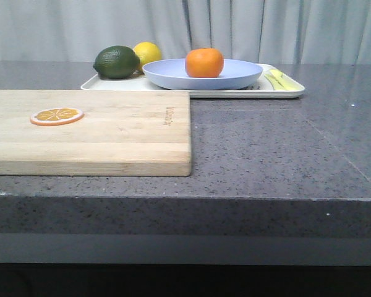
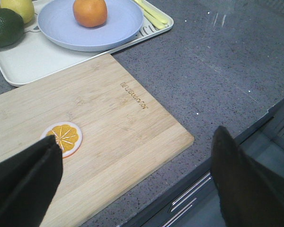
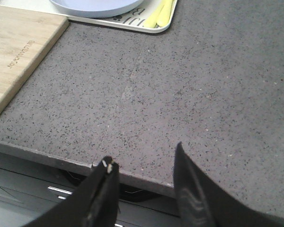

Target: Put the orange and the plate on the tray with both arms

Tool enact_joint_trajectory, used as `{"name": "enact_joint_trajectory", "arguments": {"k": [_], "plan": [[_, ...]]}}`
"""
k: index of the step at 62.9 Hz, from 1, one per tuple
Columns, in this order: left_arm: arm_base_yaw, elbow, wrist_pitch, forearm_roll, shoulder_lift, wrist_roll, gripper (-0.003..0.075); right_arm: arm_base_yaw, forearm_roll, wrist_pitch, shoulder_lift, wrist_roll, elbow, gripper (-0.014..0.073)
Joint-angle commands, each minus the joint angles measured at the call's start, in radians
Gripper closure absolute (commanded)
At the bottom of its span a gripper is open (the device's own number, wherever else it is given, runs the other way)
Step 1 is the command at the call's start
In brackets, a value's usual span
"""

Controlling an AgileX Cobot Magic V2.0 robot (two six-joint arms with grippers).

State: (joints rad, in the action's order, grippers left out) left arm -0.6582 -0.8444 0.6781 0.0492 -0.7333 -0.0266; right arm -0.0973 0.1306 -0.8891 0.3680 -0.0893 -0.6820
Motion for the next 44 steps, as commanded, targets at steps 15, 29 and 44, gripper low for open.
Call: {"name": "enact_joint_trajectory", "arguments": {"k": [15,29,44], "plan": [[0.001,-0.027,-0.065,0.01,0.002,0.007,0.0179,0.001,-0.009,0.082,0.001,0.017,-0.015,0.0426],[0.001,-0.027,-0.065,0.01,0.002,0.007,0.0479,0.001,-0.009,0.081,0.001,0.017,-0.015,0.0684],[0.001,-0.027,-0.065,0.01,0.002,0.007,0.0739,0.001,-0.01,0.081,0.001,0.017,-0.015,0.0712]]}}
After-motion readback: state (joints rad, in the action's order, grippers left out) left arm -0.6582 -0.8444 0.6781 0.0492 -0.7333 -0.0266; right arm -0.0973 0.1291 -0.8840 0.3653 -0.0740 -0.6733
